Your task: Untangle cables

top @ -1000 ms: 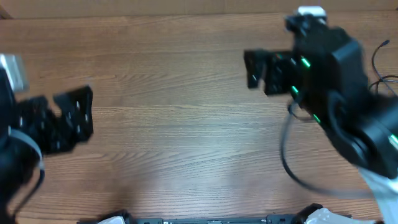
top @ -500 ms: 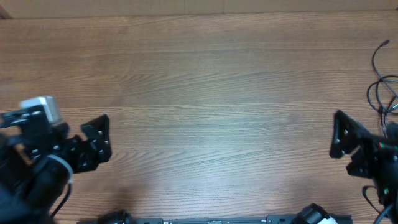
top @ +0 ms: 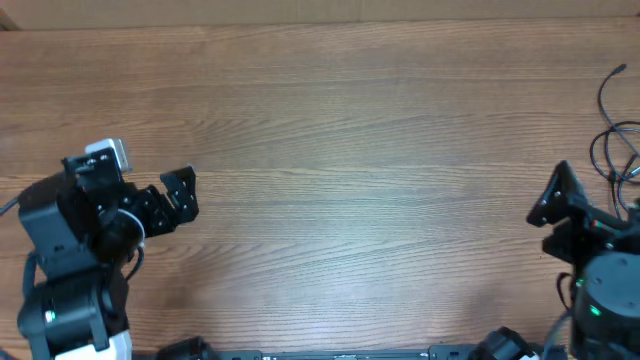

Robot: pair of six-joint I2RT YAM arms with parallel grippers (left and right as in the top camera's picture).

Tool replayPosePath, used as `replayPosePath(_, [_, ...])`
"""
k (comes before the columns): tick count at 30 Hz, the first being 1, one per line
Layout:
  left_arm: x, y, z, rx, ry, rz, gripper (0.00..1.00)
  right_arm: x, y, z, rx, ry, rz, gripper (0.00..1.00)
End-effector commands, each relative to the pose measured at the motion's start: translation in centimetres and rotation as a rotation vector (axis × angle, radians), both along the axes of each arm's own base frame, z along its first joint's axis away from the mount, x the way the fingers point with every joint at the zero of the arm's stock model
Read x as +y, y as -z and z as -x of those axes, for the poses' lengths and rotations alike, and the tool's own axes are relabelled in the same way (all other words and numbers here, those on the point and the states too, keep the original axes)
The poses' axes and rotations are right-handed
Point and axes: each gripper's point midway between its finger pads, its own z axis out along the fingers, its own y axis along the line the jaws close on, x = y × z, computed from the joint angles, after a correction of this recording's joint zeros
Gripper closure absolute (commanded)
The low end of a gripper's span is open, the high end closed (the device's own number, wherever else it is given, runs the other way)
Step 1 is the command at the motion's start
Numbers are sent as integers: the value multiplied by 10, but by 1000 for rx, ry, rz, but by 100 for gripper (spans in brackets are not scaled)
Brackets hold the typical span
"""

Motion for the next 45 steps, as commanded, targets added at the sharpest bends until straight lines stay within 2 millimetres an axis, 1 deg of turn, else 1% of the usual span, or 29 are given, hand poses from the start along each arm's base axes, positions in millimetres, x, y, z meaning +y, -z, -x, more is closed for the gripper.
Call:
replayPosePath(1, [6,10,-4,37,-32,13,0,3,11,-4,29,4,21,0])
replayPosePath(4, [6,16,-9,70,-67,77,0,14,18,-9,62,-50,8,0])
replayPosePath(6, [-1,16,-12,79,-76,161,1,20,20,-10,73,-80,-4,0])
replayPosePath(8, [-20,9,-14,74,-23,286,1,24,22,-10,81,-103,-15,0])
replayPosePath(9, [-35,2,-13,65,38,364,0,26,23,-11,84,-112,-19,0])
replayPosePath(11, [-55,-11,-11,45,138,464,1,26,23,-11,84,-114,-20,0])
replayPosePath(13, [-65,-20,-10,36,184,528,0,26,23,-11,84,-114,-19,0])
replayPosePath(18, [-67,-20,-8,64,157,586,0,26,23,-11,84,-114,-20,0])
replayPosePath(21, [-65,-14,-5,91,136,583,1,26,23,-11,84,-114,-20,0])
replayPosePath(23, [-53,-12,-14,62,82,521,0,26,23,-11,84,-114,-19,0])
replayPosePath(25, [-39,-13,-26,6,44,420,0,26,23,-11,84,-114,-19,0])
replayPosePath(27, [-27,-28,-43,-116,55,271,0,26,23,-11,84,-114,-20,0])
replayPosePath(28, [-23,-43,-54,-211,95,167,0,26,23,-11,84,-114,-20,0])
replayPosePath(29, [-24,-58,-61,-302,148,73,0,26,23,-11,84,-114,-19,0])
replayPosePath(30, [-26,-78,-67,-414,214,-43,0,26,23,-11,84,-114,-19,0])
replayPosePath(32, [-40,-117,-71,-626,352,-241,0,26,23,-11,84,-114,-19,0])
replayPosePath(34, [-65,-154,-61,-834,486,-409,0,26,23,-11,84,-114,-19,0])
replayPosePath(35, [-76,-169,-53,-912,523,-467,0,26,23,-11,84,-114,-19,0])
replayPosePath(36, [-87,-181,-44,-982,559,-519,1,26,23,-11,84,-114,-19,0])
replayPosePath(38, [-107,-197,-25,-1080,600,-610,1,26,23,-11,84,-114,-20,0])
replayPosePath(40, [-122,-203,-11,-1126,612,-690,1,26,23,-11,84,-114,-19,0])
replayPosePath(41, [-124,-204,-7,-1126,593,-737,0,26,23,-11,84,-114,-20,0])
replayPosePath(43, [-125,-197,-2,-1085,571,-811,0,26,23,-11,84,-114,-19,0])
replayPosePath(45, [-120,-185,2,-1017,562,-847,0,26,23,-11,84,-114,-20,0])
